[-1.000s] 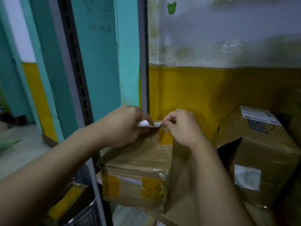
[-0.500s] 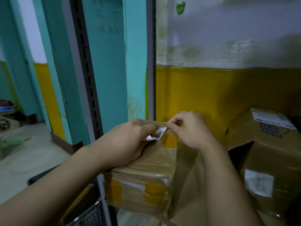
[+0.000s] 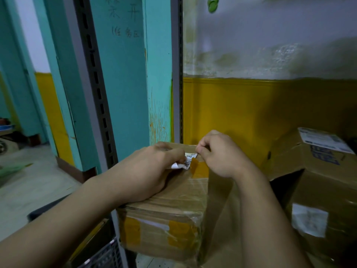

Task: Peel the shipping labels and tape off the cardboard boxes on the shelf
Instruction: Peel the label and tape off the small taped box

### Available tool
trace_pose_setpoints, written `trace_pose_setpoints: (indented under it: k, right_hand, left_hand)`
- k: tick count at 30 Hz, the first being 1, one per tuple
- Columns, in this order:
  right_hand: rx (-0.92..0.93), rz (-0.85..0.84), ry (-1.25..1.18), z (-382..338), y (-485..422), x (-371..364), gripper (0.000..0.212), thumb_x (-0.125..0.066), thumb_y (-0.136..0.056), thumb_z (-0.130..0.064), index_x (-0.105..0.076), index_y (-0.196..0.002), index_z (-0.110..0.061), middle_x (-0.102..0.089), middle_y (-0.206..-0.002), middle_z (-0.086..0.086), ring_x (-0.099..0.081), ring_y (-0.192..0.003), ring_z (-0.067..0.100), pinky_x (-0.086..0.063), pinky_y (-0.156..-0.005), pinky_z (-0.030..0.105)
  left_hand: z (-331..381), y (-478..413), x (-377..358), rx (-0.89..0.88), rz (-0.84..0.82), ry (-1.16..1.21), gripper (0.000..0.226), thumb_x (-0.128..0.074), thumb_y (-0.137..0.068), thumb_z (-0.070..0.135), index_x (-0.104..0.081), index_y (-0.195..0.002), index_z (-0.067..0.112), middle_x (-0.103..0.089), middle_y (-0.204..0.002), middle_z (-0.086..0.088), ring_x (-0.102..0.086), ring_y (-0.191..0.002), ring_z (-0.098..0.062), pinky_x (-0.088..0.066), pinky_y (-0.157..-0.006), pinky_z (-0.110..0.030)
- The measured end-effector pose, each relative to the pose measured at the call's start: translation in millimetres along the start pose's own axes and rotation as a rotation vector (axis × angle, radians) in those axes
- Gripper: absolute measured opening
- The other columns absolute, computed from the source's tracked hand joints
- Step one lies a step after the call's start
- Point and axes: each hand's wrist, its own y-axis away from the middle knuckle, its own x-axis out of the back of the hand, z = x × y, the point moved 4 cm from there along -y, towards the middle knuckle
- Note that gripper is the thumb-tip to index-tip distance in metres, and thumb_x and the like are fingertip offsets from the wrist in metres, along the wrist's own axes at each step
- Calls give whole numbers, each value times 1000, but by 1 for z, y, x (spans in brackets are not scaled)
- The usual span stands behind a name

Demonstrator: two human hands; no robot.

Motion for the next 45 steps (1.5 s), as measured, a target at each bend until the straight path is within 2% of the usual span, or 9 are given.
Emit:
trace_pose_setpoints:
  k: [5, 9, 14, 18, 24, 27, 32, 37, 45]
  right_hand:
    - [-45, -162, 182, -11, -7, 3, 11, -52, -97, -22, -61, -91, -20, -49, -117, 5, -48, -113, 23, -45, -97, 39]
    - [-114, -154, 324, -23, -8, 6, 15, -56, -92, -23, -64, -103, -14, -48, -109, 4, -53, -105, 25, -48, -83, 36]
    - [-122, -175, 338, -26, -10, 8, 8, -53, -94, -23, -55, -87, -19, -46, -103, 4, -50, -93, 23, -41, -73, 31]
    - [-108, -114, 203, -20, -9, 8, 10, -56, -90, -20, -60, -81, -19, -51, -104, 2, -55, -97, 23, -49, -82, 35]
    - [-87, -53, 209, -20, -1, 7, 30, -60, -87, -18, -42, -65, -27, -44, -96, -3, -51, -92, 19, -45, -74, 32]
    - [-106, -49, 186, -13, 2, 8, 23, -59, -87, -18, -46, -70, -26, -47, -98, -2, -51, -92, 19, -48, -78, 35]
    - [-104, -17, 137, -5, 1, 3, 19, -54, -82, -11, -46, -70, -22, -46, -93, -3, -50, -89, 20, -40, -70, 30]
    - [-94, 3, 54, -1, 1, 1, 18, -53, -83, -9, -52, -72, -24, -46, -90, -4, -51, -87, 20, -43, -72, 32]
    - [-94, 45, 32, 3, 2, 4, 15, -54, -81, -12, -51, -74, -24, -49, -90, -5, -52, -86, 21, -46, -75, 35]
  left_hand:
    - [1, -2, 1, -5, 4, 27, 18, -56, -97, 19, -59, -111, 30, -60, -121, 4, -57, -108, -11, -51, -88, -38]
    - [-1, -1, -2, 18, 32, 62, 16, -57, -96, 23, -60, -108, 33, -60, -113, 5, -58, -100, -11, -51, -84, -37]
    - [-7, 5, -2, 43, 84, 140, 15, -54, -91, 44, -63, -103, 40, -66, -99, 12, -62, -88, -8, -51, -75, -37]
    - [-11, 12, -2, 61, 193, 225, 13, -68, -90, 33, -73, -101, 36, -73, -88, 16, -66, -72, -3, -50, -62, -24]
    - [-18, 17, 3, 94, 349, 174, 24, -76, -83, 20, -70, -103, 32, -69, -103, 19, -63, -90, 0, -48, -75, -15]
    - [-23, 11, 9, 159, 312, 159, 20, -68, -90, 27, -60, -80, 43, -62, -75, 28, -59, -77, 6, -39, -65, -8]
    - [-33, -12, 23, 247, 410, 133, 22, -53, -99, 31, -51, -77, 26, -55, -61, 5, -48, -51, -8, -36, -50, -31]
    - [-46, -42, 27, 309, 460, 256, 24, -52, -100, 30, -58, -88, 10, -67, -81, -9, -64, -59, -23, -53, -64, -47]
    - [-46, -59, 21, 364, 542, 528, 23, -56, -99, 23, -60, -92, 1, -68, -82, -14, -70, -57, -20, -59, -65, -49]
